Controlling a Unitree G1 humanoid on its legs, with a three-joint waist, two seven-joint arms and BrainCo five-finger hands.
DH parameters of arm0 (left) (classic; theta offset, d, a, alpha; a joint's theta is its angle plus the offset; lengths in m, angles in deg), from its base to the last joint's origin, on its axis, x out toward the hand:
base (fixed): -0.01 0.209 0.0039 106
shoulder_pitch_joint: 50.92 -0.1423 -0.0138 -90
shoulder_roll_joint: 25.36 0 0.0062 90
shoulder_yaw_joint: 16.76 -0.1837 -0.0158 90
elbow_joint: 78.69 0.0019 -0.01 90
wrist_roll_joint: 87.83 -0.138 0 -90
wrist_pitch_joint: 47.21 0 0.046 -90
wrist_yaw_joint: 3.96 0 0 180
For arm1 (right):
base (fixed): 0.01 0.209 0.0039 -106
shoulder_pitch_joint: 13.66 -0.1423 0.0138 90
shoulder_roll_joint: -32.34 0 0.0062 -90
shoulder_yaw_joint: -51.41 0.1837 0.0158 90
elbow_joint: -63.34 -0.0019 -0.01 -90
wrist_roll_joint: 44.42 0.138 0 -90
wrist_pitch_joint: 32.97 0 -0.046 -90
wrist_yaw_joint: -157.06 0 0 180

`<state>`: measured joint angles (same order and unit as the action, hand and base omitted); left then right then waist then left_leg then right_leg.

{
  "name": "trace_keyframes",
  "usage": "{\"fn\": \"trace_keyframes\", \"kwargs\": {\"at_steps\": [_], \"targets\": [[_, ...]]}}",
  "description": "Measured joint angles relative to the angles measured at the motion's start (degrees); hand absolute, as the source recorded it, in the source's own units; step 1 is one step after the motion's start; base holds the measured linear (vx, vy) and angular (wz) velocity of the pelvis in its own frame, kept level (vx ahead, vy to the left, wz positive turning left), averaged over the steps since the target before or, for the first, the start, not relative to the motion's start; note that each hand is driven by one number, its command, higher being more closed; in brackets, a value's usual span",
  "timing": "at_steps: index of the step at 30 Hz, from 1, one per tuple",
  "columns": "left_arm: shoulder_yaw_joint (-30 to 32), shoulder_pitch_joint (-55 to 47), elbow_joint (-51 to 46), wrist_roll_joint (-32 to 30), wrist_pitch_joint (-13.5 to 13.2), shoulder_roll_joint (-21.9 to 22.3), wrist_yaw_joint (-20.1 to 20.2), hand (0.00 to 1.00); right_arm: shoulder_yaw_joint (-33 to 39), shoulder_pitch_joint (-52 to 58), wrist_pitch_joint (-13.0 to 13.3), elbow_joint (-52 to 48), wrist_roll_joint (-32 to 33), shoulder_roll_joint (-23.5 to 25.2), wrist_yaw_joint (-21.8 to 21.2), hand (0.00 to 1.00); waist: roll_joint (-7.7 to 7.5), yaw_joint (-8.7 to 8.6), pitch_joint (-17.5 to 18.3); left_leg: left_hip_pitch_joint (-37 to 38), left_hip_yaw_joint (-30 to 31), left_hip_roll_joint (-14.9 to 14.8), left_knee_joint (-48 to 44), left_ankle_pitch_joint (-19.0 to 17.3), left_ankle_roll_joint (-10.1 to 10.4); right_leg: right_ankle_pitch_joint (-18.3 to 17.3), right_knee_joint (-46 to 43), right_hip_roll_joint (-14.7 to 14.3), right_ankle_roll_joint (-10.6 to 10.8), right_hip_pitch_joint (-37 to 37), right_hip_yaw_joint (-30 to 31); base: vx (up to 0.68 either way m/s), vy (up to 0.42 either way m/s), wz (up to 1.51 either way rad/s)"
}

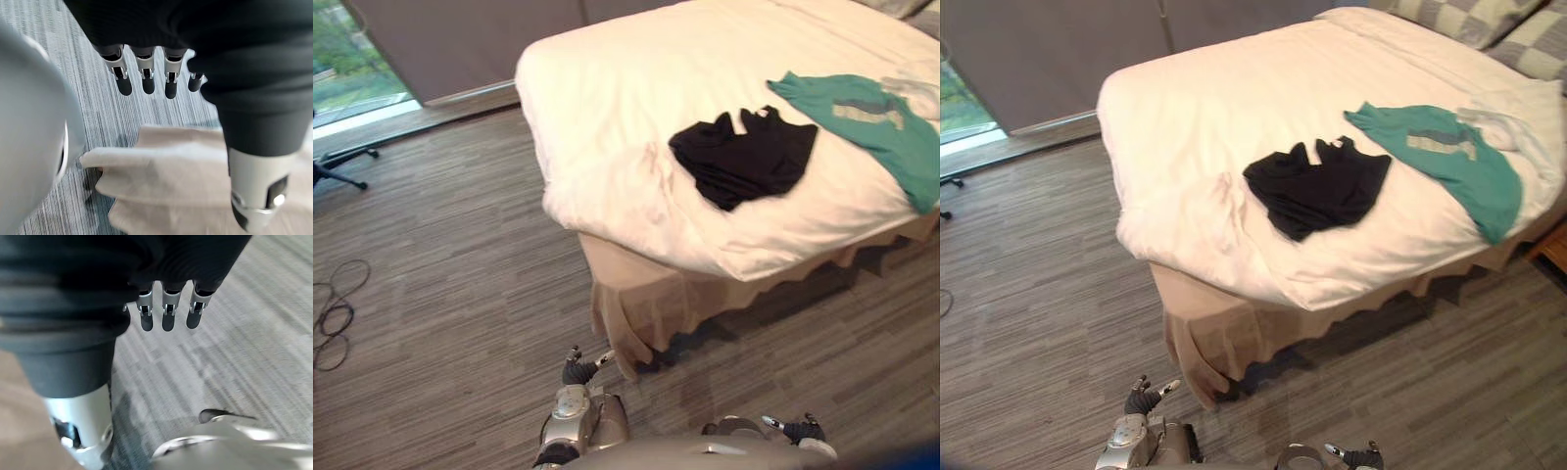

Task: Tidy the bed and pick cloth on bed and put in laundry

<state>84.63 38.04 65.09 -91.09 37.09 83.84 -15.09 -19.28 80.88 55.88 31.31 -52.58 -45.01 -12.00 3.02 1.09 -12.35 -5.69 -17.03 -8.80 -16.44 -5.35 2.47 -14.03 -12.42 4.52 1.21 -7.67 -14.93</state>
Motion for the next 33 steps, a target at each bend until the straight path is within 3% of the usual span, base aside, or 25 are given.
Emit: {"fn": "trace_keyframes", "kwargs": {"at_steps": [1, 4, 5, 6, 7, 8, 9, 10, 14, 16, 26, 30, 33], "targets": [[-0.35, 0.19, 1.41, 0.06, -0.03, -1.43, 0.17, 0.0, 0.14, -0.71, 0.03, 0.38, 0.0, 0.84, -0.35, 0.0, -2.08, -0.41, 0.18, 2.06, 0.37, 2.14, 5.22, 2.3, -0.66, 0.5, 0.0, 1.15, 0.78, -0.19, 0.01, 0.26, 0.089, 0.48], [-0.24, -0.69, 2.61, 0.19, 0.09, -3.84, 0.3, 0.0, 0.28, -0.26, 0.27, 0.65, -0.1, 2.54, -0.63, 0.0, -4.73, 0.23, 1.04, 7.42, 1.89, 4.63, 12.93, 4.74, -0.76, 0.64, -0.61, 2.5, 0.98, -2.64, 0.12, 0.29, 0.043, 0.5], [0.11, -1.53, 3.96, 0.62, 0.21, -4.52, 0.29, 0.0, 0.26, -0.25, 0.34, 0.83, -0.12, 2.54, -0.63, 0.0, -4.82, 0.16, 1.2, 9.3, 2.39, 4.8, 13.87, 4.75, -0.78, 0.67, -2.69, 2.62, 0.95, -3.34, 0.25, 0.26, -0.007, 0.45], [0.39, -2.06, 3.76, 1.73, 0.29, -4.62, 0.11, 0.0, 0.31, -0.18, 0.42, 1.06, -0.12, 2.34, -0.76, 0.0, -3.97, -0.05, 1.1, 10.38, 3.33, 4.21, 14.3, 4.77, -0.8, -0.13, -6.04, 2.51, 0.86, -2.52, 0.7, 0.2, -0.013, 0.41], [0.48, -2.27, 3.92, 2.19, 0.31, -4.61, 0.0, 0.0, 0.3, -0.13, 0.44, 1.06, -0.12, 1.94, -0.77, 0.0, -3.29, -0.27, 1.03, 10.82, 3.69, 3.55, 14.45, 4.77, -0.8, -2.56, -3.43, 1.47, 0.92, -2.98, 2.43, 0.12, -0.029, 0.29], [0.61, -2.31, 4.3, 2.24, 0.32, -4.52, -0.03, 0.0, 0.2, -0.14, 0.44, 1.01, -0.12, 1.92, -0.77, 0.0, -3.27, -0.08, 1.19, 10.96, 3.78, 3.37, 14.42, 4.8, -0.75, -2.39, 0.43, 1.0, 0.94, -3.33, 3.1, 0.02, -0.038, 0.15], [0.6, -2.3, 4.43, 2.23, 0.24, -4.7, 0.0, 0.0, 0.02, -0.2, 0.52, 1.01, -0.45, 2.37, -0.77, 0.0, -4.27, 0.23, 1.42, 11.09, 4.01, 4.4, 15.03, 4.99, -0.35, 2.4, 6.36, 1.26, 1.17, -3.33, 3.22, 0.02, -0.072, 0.26], [1.08, -2.04, 5.7, 2.26, 0.25, -4.55, 0.18, 0.0, 0.61, -0.26, 0.67, 1.77, -0.91, 2.59, -0.82, 0.0, -3.87, -0.19, 1.81, 12.48, 5.29, 4.55, 17.54, 5.67, 0.83, 2.03, 6.76, 1.0, 1.07, -4.63, 2.6, 0.01, -0.083, 0.26], [5.35, -2.93, 6.34, 7.4, 0.5, -1.6, -0.26, 0.0, 1.05, -0.05, 0.55, 3.78, -1.45, 0.05, -0.73, 0.0, -1.22, -0.23, 2.43, 14.66, 5.28, 3.64, 22.02, 8.17, 1.66, 2.02, 6.61, -0.51, 1.06, -4.9, 2.2, 0.03, -0.086, 0.09], [7.85, -3.33, 6.71, 9.6, 0.49, -1.24, -0.51, 0.0, 1.12, -0.03, 0.55, 3.9, -1.45, -0.13, -0.72, 0.0, -0.89, -0.18, 2.64, 14.63, 5.31, 3.38, 22.08, 8.22, 1.72, 2.01, 6.6, -0.77, 1.06, -4.91, 2.19, 0.0, -0.023, 0.01], [28.31, -7.45, 8.18, 22.99, 0.83, -3.24, -7.0, 0.0, 2.29, 0.87, 0.79, 7.24, 2.95, 0.75, -0.46, 0.0, -2.62, 0.06, 2.27, 13.56, 6.57, 4.91, 22.42, 7.83, 1.6, 1.11, 8.09, 0.49, 1.44, -4.73, 1.45, -0.04, 0.031, 0.06], [36.51, -7.61, 2.89, 28.61, -0.92, -9.36, -10.55, 0.0, 2.19, 2.5, 1.43, 7.2, 3.5, 0.75, 0.5, 0.0, -2.93, 1.72, 2.69, 13.18, 6.51, 5.21, 22.44, 7.38, 1.52, 0.93, 8.58, 0.71, 1.57, -4.81, 1.22, 0.01, 0.008, 0.04], [36.96, -6.52, -2.1, 28.23, -1.4, -14.21, -12.22, 0.0, 0.78, 2.58, 1.63, 7.05, 3.71, 0.69, 0.55, 0.0, -2.84, 1.73, 2.76, 12.78, 6.5, 5.36, 22.43, 7.14, 1.48, 0.95, 9.24, 0.8, 1.58, -4.83, 0.97, 0.05, -0.004, 0.05]]}}
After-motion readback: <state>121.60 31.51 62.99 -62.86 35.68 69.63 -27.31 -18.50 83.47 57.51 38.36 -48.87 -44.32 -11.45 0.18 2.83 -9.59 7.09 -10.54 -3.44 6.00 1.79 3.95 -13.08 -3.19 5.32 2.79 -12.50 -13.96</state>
